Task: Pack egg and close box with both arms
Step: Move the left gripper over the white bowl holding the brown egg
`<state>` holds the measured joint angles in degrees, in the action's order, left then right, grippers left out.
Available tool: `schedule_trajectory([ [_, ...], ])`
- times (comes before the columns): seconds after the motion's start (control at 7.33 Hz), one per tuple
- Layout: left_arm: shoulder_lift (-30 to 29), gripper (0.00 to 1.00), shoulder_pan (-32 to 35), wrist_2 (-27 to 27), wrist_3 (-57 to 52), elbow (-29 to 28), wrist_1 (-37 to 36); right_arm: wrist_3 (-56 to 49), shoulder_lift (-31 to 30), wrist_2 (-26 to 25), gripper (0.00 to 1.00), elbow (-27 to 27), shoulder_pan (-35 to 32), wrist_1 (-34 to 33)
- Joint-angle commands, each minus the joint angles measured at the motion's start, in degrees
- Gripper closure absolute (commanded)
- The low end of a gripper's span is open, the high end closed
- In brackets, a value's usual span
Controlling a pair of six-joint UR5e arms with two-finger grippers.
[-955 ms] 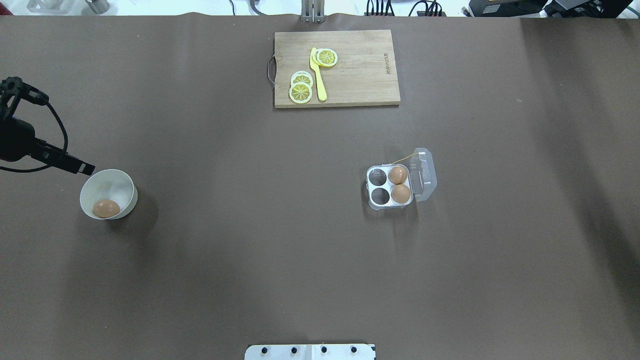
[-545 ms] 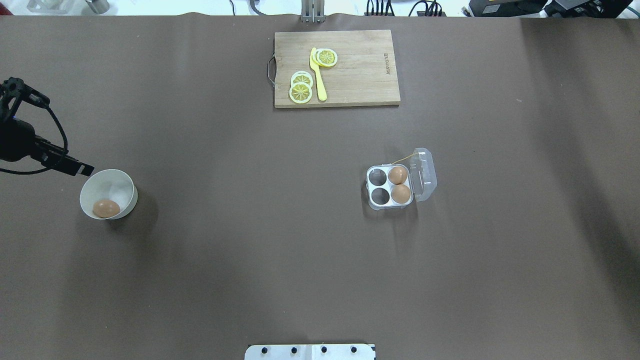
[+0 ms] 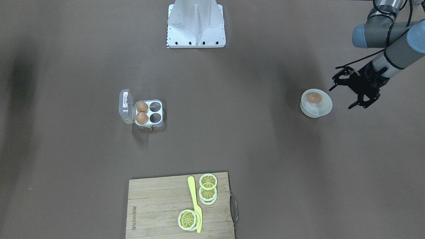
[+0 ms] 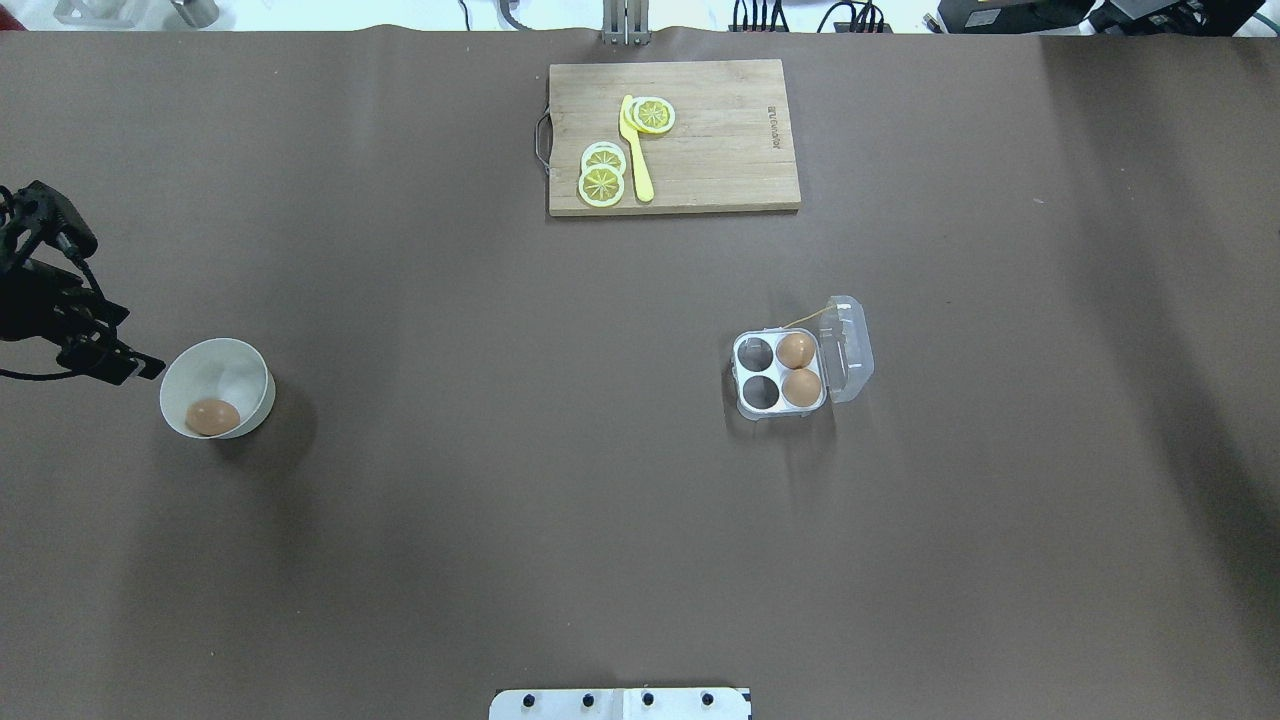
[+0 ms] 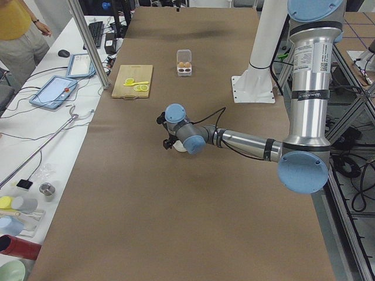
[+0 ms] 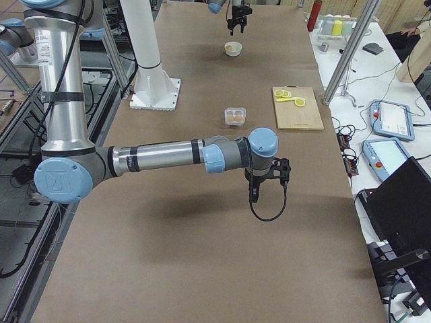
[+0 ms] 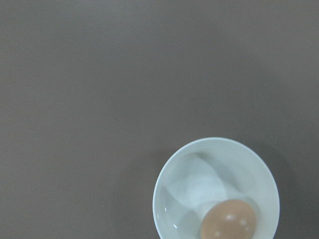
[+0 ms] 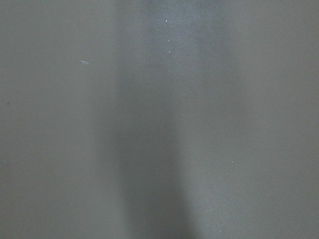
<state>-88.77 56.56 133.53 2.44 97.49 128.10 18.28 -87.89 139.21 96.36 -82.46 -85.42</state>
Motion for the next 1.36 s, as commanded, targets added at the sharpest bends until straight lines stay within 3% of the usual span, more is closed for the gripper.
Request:
schedule_trajectory([
  [0.0,-0.7,0.02,-4.0,-2.3,-1.9,-0.5,-0.5,0.0,0.0,0.6,0.00,0.0,0.0,-0.1],
  [0.55,-2.1,0.15,-5.6,-1.9,-2.0,0.1,-1.4,0.0,-1.2,2.2,0.00,0.3,0.0,-0.1],
  [1.23,-1.9,0.15,-6.0,-1.0,-6.0,0.2,-3.6,0.0,-1.2,1.7,0.00,0.1,-0.1,-0.1],
])
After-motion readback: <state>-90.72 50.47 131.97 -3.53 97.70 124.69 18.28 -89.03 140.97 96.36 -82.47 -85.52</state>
